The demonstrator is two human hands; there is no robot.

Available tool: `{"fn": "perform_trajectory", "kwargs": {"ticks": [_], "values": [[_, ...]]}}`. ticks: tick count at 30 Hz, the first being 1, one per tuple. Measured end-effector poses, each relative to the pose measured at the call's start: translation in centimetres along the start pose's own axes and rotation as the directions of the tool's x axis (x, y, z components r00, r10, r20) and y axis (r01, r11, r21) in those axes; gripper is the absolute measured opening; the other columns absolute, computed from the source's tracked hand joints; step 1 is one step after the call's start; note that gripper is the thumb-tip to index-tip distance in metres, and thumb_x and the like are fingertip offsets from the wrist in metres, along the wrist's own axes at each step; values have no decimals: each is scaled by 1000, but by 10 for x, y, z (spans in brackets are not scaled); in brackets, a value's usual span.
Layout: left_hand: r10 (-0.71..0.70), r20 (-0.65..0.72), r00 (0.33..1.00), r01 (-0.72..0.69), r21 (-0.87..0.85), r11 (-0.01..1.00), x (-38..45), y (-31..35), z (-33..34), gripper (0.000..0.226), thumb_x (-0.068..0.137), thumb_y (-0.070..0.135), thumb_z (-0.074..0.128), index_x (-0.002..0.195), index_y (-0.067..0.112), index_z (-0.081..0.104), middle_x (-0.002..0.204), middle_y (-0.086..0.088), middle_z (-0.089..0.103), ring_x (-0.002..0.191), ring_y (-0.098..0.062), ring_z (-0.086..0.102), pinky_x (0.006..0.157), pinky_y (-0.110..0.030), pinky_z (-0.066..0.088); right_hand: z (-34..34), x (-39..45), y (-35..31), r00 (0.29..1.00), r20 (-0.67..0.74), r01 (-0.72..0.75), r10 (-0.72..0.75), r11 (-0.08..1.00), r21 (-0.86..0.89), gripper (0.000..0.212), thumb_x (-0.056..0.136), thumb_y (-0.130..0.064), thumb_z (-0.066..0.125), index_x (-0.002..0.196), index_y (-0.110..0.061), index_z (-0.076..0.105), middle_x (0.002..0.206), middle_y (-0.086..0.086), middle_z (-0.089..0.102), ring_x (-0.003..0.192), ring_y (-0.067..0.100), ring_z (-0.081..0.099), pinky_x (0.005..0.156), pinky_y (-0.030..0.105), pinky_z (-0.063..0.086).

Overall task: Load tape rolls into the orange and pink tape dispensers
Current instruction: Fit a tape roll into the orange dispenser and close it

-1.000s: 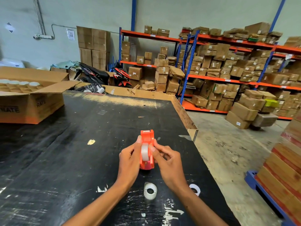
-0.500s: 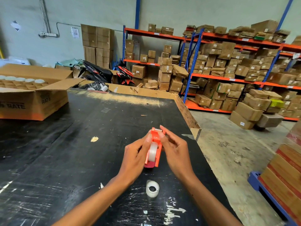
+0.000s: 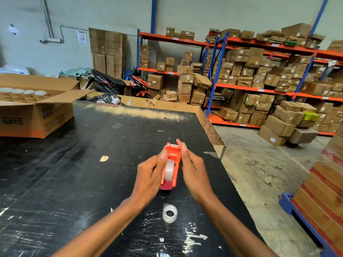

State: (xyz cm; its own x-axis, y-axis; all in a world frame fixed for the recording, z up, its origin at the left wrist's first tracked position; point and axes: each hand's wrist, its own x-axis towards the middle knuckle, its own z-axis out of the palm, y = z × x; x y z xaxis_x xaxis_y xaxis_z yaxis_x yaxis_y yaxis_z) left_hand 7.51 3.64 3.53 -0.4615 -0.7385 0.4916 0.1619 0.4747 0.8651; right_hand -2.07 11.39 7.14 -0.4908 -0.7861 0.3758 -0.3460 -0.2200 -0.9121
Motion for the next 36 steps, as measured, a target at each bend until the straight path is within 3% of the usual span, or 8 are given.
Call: {"fn": "perform_trajectory", "kwargs": {"ticks": [3,6,10,15,19,22,29,36], "values": [[-21,2,1000,21,-10,1000,2,1,0,48,96,45,41,79,12,71,66,-11,66,60,-5,53,59,-37,45,-1,4,1,996,65,-50,53,998,-50,32,97,-49,31,93,-53,62,105,8,73,87,-2,65,75,4,47],[-57,9,998,58,-30,998,9,4,-2,43,96,44,40,84,20,74,70,-9,72,63,-8,61,61,-38,51,-3,7,5,991,118,-61,66,997,-51,44,96,-55,25,139,-49,33,132,-12,59,121,5,54,104,20,40],[-69,-49,996,66,-52,996,15,6,-2,45,97,46,41,73,21,71,62,-5,66,60,-11,55,58,-36,45,1,-7,8,993,117,-8,13,999,-45,34,102,-36,29,130,-53,34,105,-41,53,97,-23,54,83,-1,38],[-42,-75,996,39,-46,998,17,2,3,53,96,47,42,64,10,63,58,-8,51,57,-15,42,54,-36,35,7,-11,19,992,123,-24,30,998,-53,46,102,-35,30,146,-39,20,120,-33,50,110,-29,41,80,-6,35],[-50,-78,996,48,-23,999,24,6,0,48,96,49,40,65,24,67,59,-13,62,58,-16,52,55,-41,45,-2,-1,6,992,126,-17,17,1000,-1,43,101,-29,37,143,-35,30,129,-19,54,113,-20,34,85,11,47],[-76,-82,994,71,-61,996,28,9,0,58,95,52,39,68,9,66,64,-25,64,59,-22,56,58,-51,51,-7,4,-1,992,121,20,-30,996,86,38,99,-18,45,132,-34,36,112,-32,55,100,-27,52,76,-2,42],[-134,-69,989,122,-158,980,25,6,-1,67,89,57,45,74,-6,63,73,-36,63,63,-22,54,61,-55,49,8,-1,12,999,44,7,-12,994,105,39,94,-20,54,131,-31,49,123,-6,64,109,2,63,85,17,53],[-32,-60,998,36,56,998,26,19,-12,41,96,46,42,81,27,74,56,5,65,55,-11,56,56,-41,49,-10,10,-9,988,-1,149,-153,967,-205,25,85,-33,66,109,-33,68,128,-8,50,117,-4,49,102,26,43]]}}
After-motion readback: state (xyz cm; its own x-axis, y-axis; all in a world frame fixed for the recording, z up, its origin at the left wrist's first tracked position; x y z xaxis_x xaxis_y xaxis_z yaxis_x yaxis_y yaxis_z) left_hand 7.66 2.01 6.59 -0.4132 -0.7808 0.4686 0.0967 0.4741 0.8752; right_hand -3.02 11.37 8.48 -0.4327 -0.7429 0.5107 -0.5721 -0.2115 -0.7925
